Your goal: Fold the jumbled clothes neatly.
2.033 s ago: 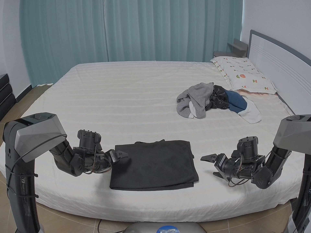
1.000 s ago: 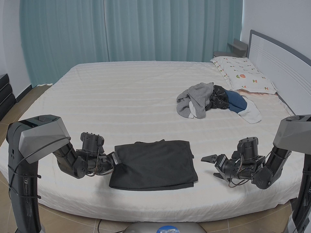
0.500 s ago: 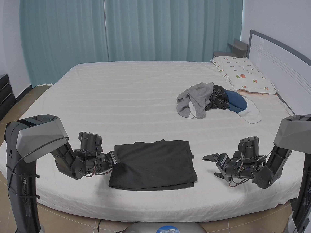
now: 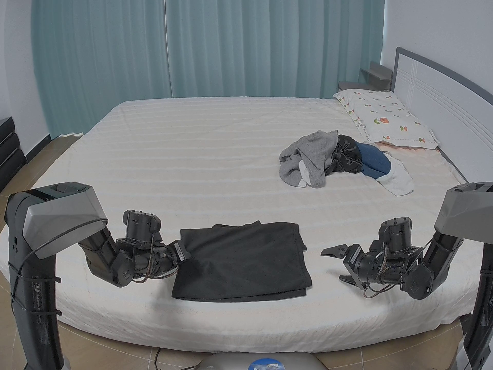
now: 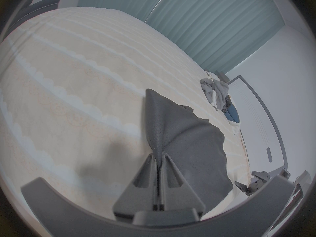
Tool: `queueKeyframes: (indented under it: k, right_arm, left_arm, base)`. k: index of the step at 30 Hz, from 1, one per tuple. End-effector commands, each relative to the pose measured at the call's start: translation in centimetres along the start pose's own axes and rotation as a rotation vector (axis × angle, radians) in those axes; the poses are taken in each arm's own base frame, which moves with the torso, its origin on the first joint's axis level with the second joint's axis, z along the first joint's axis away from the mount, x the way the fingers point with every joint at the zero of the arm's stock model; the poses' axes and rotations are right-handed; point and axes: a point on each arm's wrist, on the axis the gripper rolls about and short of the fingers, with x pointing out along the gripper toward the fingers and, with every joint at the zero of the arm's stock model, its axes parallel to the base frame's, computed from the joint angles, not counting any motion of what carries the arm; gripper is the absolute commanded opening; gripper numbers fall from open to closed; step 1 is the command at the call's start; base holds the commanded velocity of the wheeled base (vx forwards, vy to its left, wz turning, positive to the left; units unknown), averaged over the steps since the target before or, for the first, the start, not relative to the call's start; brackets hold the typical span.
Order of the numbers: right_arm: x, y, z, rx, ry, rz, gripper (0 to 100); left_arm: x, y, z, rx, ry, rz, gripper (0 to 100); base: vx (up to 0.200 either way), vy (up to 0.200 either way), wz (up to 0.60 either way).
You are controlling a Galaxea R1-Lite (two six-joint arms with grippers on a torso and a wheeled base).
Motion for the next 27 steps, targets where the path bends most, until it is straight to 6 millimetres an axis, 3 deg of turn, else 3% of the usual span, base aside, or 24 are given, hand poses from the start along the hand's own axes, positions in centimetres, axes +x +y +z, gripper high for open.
queueKeyframes:
  k: [1,27]
  right_arm:
    - [0.01,0.01,-0.02,-0.002,0.001,0.0,100]
    - [0.05,-0.08,-0.07,-0.001,0.002,-0.002,100]
  left_arm:
    - [-0.24,-0.02,0.11,-0.003,-0.004,0.0,0]
    - [-0.56,0.54,0.28,-0.028,-0.028,0.048,0]
  base:
    - [0.0,0.2,0.0]
    - [0.0,0.2,0.0]
